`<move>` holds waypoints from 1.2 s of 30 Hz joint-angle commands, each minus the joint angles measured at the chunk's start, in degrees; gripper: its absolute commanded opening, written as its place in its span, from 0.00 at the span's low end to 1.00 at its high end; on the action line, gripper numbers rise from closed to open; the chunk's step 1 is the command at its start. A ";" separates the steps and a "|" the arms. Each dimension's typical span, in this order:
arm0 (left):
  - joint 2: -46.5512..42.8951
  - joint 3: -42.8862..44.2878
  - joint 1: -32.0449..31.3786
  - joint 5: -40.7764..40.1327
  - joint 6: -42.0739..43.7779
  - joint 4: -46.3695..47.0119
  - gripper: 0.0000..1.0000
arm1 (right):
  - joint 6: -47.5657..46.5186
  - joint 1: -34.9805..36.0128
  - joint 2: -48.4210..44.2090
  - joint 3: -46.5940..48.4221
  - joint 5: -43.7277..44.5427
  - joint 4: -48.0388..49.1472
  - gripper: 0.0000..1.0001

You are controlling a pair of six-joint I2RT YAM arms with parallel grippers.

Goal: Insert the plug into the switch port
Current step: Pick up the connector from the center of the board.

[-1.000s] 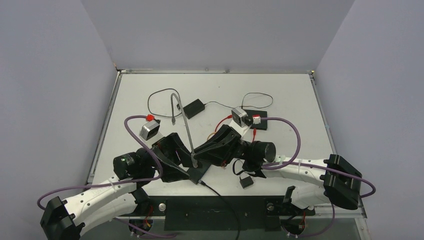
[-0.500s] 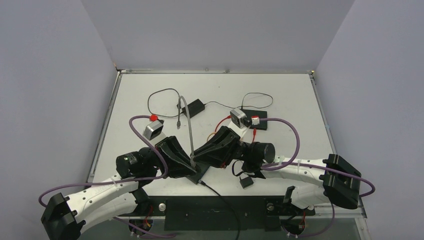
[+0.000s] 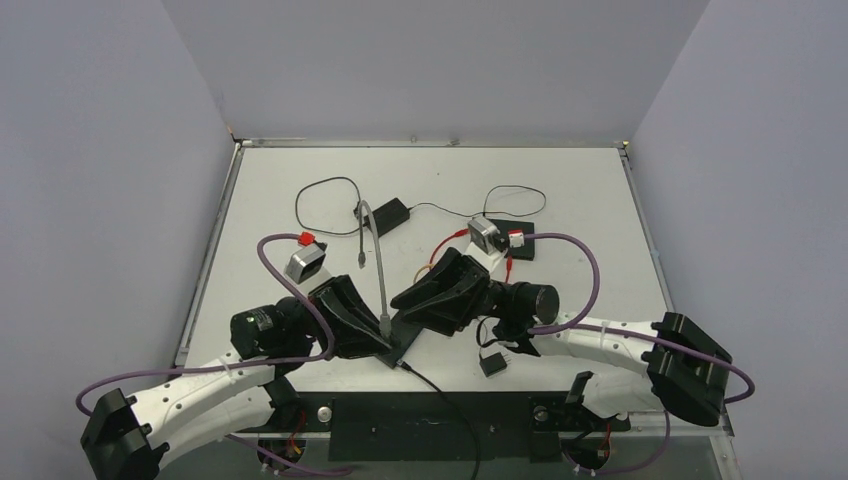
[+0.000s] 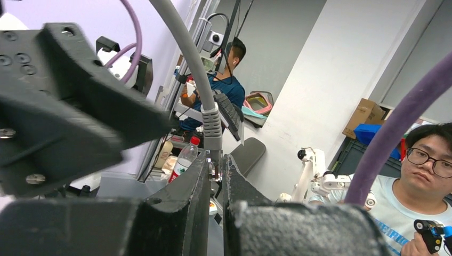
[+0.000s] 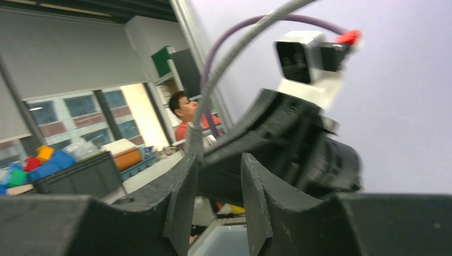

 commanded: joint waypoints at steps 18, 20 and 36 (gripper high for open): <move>-6.01 4.56 1.13 -3.72 20.93 -48.45 0.00 | -45.65 -11.09 -41.30 -3.11 15.18 -77.76 0.64; -4.88 5.71 1.99 -2.13 21.56 -51.79 0.00 | -48.24 -11.13 -44.44 -2.56 19.01 -82.90 0.67; 10.37 21.45 5.05 7.65 37.94 -88.33 0.00 | -66.70 -6.38 -46.01 8.74 22.71 -107.83 0.64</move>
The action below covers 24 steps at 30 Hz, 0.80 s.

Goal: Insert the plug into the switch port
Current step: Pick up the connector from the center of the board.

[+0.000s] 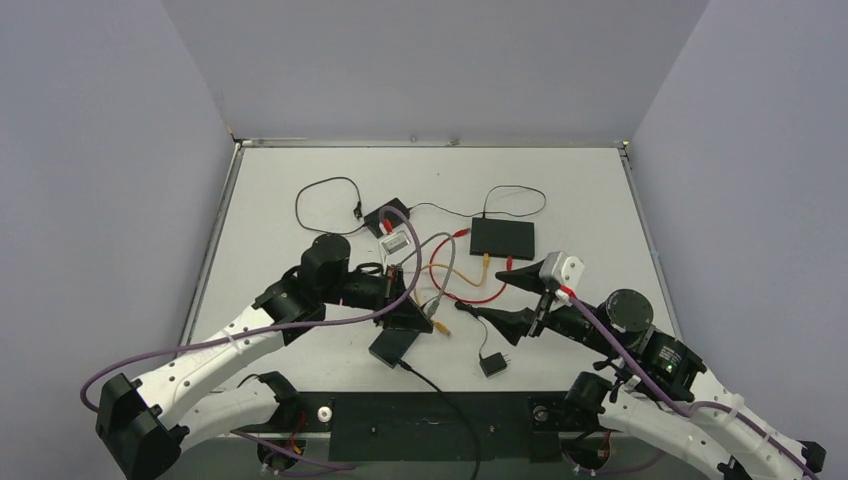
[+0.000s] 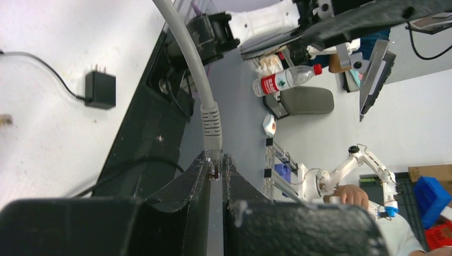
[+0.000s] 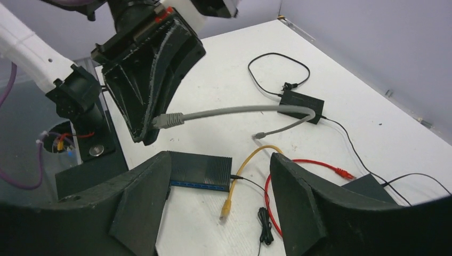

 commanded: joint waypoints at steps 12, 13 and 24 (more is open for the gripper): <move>4.57 7.88 -6.84 1.20 17.28 -23.78 0.00 | -29.96 17.04 8.85 9.78 4.62 -14.28 0.63; 4.45 7.79 -7.19 1.08 17.56 -24.81 0.00 | -32.49 18.44 9.30 9.87 4.71 -14.58 0.64; 1.77 4.44 -11.14 1.17 18.97 -27.92 0.00 | -45.40 32.21 20.23 14.29 6.81 -20.27 0.61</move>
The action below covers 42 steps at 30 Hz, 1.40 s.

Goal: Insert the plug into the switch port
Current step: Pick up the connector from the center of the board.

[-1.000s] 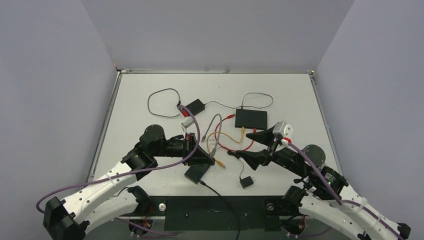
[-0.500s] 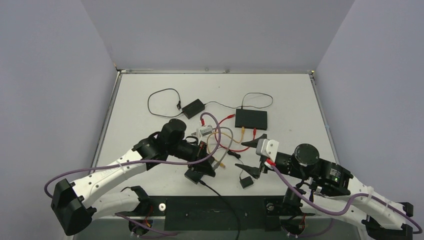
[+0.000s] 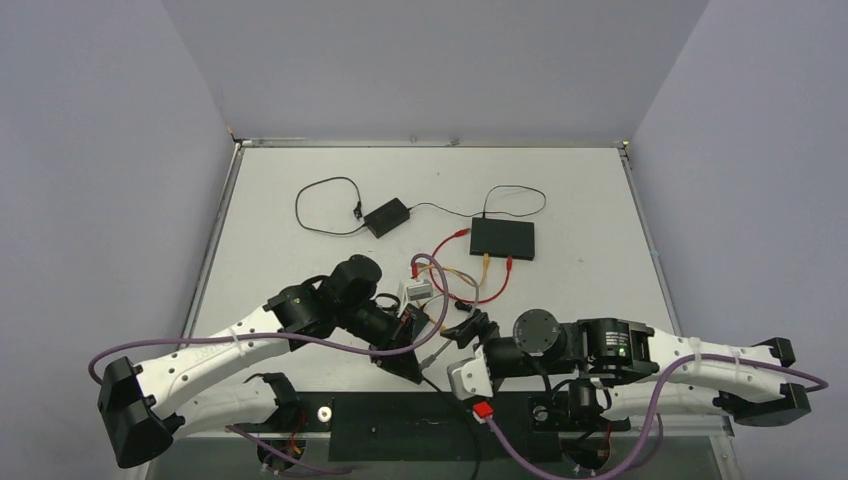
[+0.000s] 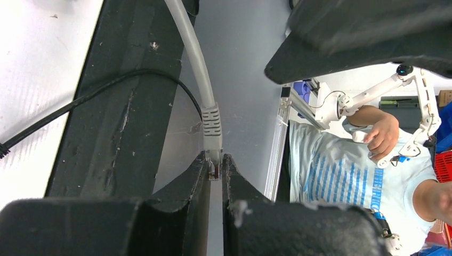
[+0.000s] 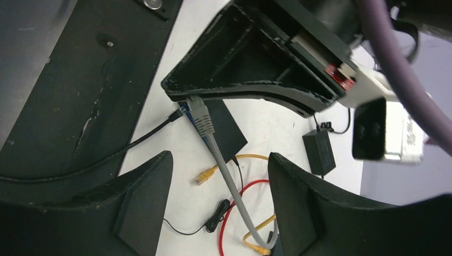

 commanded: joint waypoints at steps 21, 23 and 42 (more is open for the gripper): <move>-6.41 -4.21 -1.14 5.39 3.32 -1.66 0.00 | -8.23 6.31 12.43 3.83 -4.83 4.78 0.45; -6.52 -4.50 -1.20 5.60 3.00 -1.21 0.00 | -8.07 6.32 12.48 2.94 -5.30 6.42 0.45; -8.35 -4.89 -2.13 7.07 2.20 0.96 0.00 | -6.43 6.35 13.42 1.11 -7.12 7.45 0.32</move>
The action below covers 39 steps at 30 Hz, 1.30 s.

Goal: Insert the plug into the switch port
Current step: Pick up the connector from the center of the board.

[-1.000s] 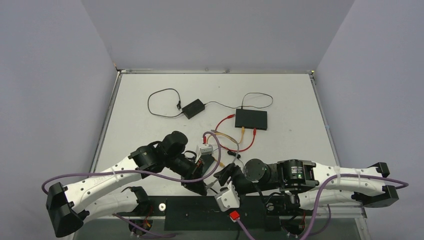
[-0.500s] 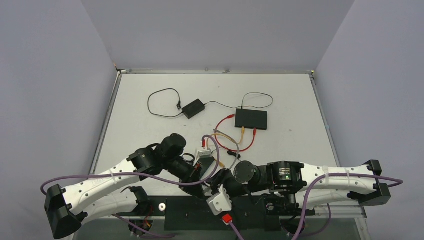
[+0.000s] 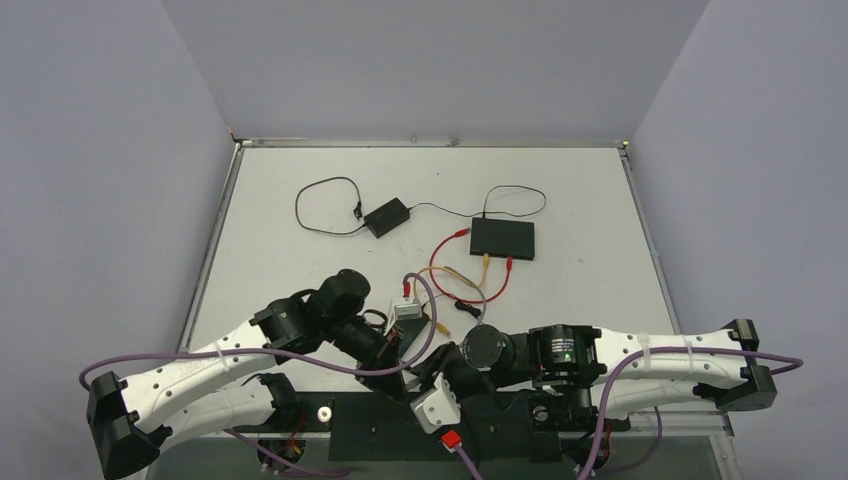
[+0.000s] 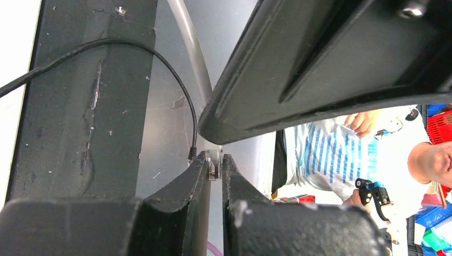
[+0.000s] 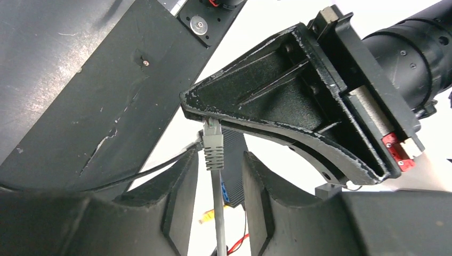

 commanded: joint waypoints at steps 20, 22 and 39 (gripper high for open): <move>-1.61 -1.22 -0.70 2.90 -1.86 6.95 0.00 | 3.20 0.30 -1.74 -3.47 -1.29 6.86 0.00; -1.38 -1.22 -0.70 2.49 -1.89 7.04 0.00 | 3.69 0.30 -2.17 -3.79 -0.99 7.34 0.00; -1.40 0.57 12.05 -11.51 -1.78 3.90 0.43 | 19.86 -5.14 -11.72 -6.84 33.20 0.12 0.00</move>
